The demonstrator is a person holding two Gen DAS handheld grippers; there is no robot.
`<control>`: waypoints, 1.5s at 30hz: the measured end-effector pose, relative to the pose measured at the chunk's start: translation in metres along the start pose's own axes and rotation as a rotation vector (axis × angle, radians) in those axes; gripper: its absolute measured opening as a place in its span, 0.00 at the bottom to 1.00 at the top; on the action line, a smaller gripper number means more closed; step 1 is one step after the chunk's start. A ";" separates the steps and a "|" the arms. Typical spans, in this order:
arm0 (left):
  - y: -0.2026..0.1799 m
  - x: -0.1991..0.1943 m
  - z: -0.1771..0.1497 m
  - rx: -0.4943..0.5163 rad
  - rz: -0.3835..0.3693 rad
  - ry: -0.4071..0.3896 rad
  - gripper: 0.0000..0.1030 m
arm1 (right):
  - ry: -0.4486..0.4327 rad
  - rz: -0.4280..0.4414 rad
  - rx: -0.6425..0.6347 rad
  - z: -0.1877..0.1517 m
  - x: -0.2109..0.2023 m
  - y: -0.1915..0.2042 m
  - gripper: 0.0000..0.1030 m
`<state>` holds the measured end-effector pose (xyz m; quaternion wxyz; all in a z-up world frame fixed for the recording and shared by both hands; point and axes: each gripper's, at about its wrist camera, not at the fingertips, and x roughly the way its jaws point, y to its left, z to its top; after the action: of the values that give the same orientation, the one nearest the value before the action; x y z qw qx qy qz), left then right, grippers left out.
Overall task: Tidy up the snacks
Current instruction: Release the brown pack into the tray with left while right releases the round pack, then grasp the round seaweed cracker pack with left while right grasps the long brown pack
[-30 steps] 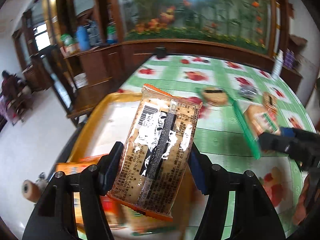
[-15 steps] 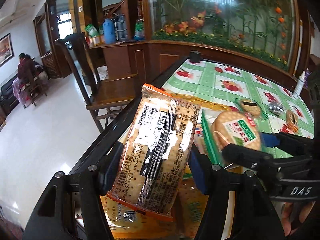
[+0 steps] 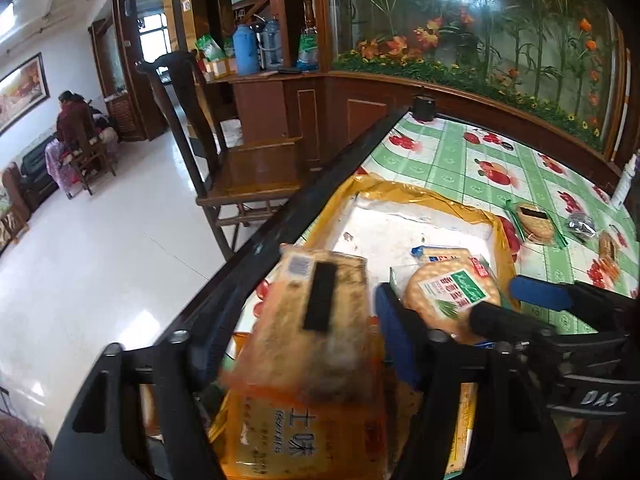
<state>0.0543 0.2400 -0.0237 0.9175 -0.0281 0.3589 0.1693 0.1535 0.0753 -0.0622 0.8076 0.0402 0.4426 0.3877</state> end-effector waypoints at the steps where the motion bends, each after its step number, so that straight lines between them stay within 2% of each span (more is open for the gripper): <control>1: -0.001 -0.003 0.000 0.002 0.013 -0.009 0.82 | -0.007 -0.002 0.004 -0.001 -0.004 -0.002 0.72; 3: -0.004 -0.007 0.001 0.003 0.027 -0.017 0.82 | -0.021 -0.007 0.016 -0.003 -0.014 -0.010 0.72; 7: -0.013 -0.014 0.003 0.013 0.005 -0.023 0.82 | -0.062 -0.028 0.055 -0.012 -0.045 -0.029 0.73; 12: -0.035 -0.027 0.003 0.056 -0.023 -0.039 0.82 | -0.111 -0.088 0.125 -0.039 -0.089 -0.062 0.80; 15: -0.050 -0.033 0.002 0.081 -0.044 -0.039 0.82 | -0.121 -0.130 0.173 -0.059 -0.112 -0.084 0.80; 20: -0.089 -0.042 0.003 0.133 -0.114 -0.040 0.82 | -0.146 -0.227 0.262 -0.095 -0.153 -0.126 0.81; 27: -0.160 -0.043 0.009 0.249 -0.196 -0.023 0.81 | -0.197 -0.295 0.399 -0.124 -0.200 -0.177 0.81; 35: -0.230 -0.013 0.027 0.387 -0.224 -0.007 0.81 | -0.205 -0.386 0.443 -0.117 -0.219 -0.211 0.87; 41: -0.259 0.032 0.060 0.426 -0.198 0.037 0.81 | -0.189 -0.488 0.486 -0.084 -0.212 -0.236 0.88; 45: -0.274 0.061 0.068 0.425 -0.180 0.090 0.81 | -0.162 -0.545 0.508 -0.060 -0.197 -0.254 0.90</control>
<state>0.2312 0.0117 -0.0337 0.8972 0.1264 0.4231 0.0058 0.1979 -0.2484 -0.0677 0.8777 0.1506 0.4539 0.0321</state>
